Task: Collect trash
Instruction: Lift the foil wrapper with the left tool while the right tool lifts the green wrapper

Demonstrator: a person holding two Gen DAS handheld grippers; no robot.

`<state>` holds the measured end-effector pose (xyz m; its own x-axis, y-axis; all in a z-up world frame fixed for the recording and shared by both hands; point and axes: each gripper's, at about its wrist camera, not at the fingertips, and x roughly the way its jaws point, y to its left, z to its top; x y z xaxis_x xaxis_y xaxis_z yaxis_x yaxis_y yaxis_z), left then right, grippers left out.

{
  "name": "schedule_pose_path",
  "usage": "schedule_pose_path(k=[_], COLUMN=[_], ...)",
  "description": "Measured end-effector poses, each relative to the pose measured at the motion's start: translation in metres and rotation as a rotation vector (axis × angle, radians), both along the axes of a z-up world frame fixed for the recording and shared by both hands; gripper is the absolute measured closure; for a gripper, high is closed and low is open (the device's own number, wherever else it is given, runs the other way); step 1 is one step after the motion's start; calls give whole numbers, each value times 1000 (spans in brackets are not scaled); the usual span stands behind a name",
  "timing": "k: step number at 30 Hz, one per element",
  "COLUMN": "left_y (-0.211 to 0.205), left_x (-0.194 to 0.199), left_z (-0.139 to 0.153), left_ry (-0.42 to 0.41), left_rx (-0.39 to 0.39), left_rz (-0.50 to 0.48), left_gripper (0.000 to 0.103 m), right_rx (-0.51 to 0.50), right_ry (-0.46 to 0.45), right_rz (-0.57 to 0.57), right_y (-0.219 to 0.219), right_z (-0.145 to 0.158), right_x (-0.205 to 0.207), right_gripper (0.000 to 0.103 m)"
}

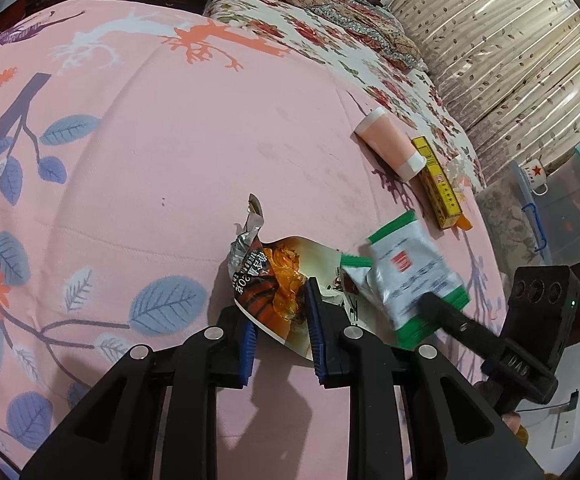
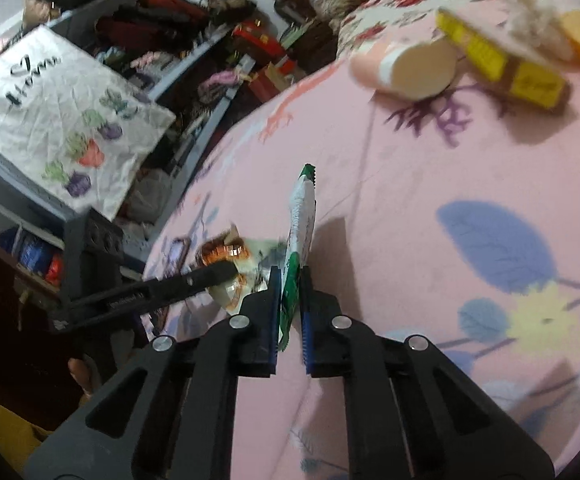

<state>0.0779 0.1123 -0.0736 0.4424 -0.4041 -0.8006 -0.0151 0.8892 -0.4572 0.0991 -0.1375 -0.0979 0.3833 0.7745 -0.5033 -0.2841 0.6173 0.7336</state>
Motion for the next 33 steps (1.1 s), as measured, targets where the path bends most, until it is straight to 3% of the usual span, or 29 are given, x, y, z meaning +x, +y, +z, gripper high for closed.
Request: schedule_pose_path(k=[6,11,16,30,33], left_y=[-8,-17,-19,-16,-15], left_x=[-2,-1,-1,1,1], left_z=[6,4,-2,-6,-4], left_ry=[-19,-11,8,19,13], left_rx=[-36,-29,-27,-29,-61], left_rz=[-36,-57,-60,-52,-60], left_gripper=[86,86,85,82,86], right_rx=[50,65,88,91,87], right_ry=[-19,10,58,72,58], right_rz=[-79,-120,-126,-130,-122], right_y=[-41,-62,-65,-63,-61], right_z=[12,4,-9,-12,-8], right_x=[-11,-20,-20,-21,-23], right_gripper=[92,92,92,92,92])
